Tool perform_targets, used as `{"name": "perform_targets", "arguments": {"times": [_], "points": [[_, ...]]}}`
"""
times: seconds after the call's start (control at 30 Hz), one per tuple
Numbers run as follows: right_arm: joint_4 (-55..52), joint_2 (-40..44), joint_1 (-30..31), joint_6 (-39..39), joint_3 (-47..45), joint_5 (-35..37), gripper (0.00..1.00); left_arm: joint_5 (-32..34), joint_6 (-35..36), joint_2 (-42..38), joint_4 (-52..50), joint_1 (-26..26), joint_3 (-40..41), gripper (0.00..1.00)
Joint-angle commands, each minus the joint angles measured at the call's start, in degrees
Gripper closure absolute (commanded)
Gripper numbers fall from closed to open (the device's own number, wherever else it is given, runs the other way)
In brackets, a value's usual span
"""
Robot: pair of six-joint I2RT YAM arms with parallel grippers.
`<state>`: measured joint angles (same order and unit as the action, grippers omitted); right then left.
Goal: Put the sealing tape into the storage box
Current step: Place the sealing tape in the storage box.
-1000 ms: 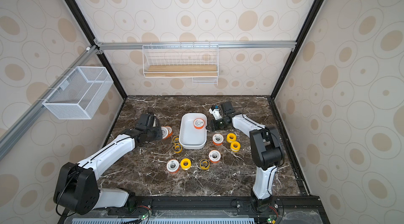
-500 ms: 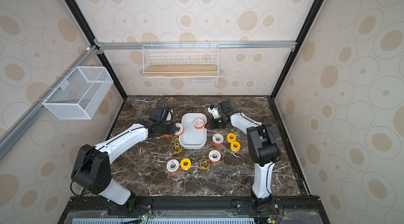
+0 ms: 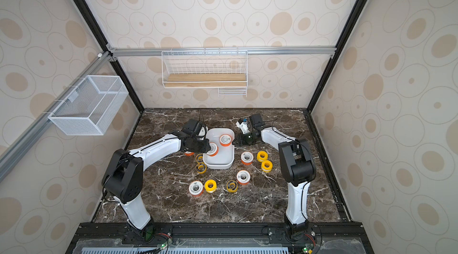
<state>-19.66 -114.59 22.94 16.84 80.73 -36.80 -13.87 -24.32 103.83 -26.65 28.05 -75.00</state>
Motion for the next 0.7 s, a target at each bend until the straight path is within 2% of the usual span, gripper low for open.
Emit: {"name": "perform_targets", "arguments": {"times": [0.0, 0.3, 0.67], "points": [[0.4, -1.3, -0.2, 0.5, 1.3, -1.4, 0.7, -1.7, 1.7, 2.5, -1.5, 1.2, -3.4, 0.76], [0.7, -1.5, -0.2, 1.2, 1.3, -2.2, 0.73, -2.4, 1.8, 10.1, -2.6, 1.6, -9.2, 0.76], [0.5, -2.0, -0.2, 1.4, 1.3, -2.5, 0.73, -3.2, 1.6, 15.4, -3.1, 1.9, -12.7, 0.75]]}}
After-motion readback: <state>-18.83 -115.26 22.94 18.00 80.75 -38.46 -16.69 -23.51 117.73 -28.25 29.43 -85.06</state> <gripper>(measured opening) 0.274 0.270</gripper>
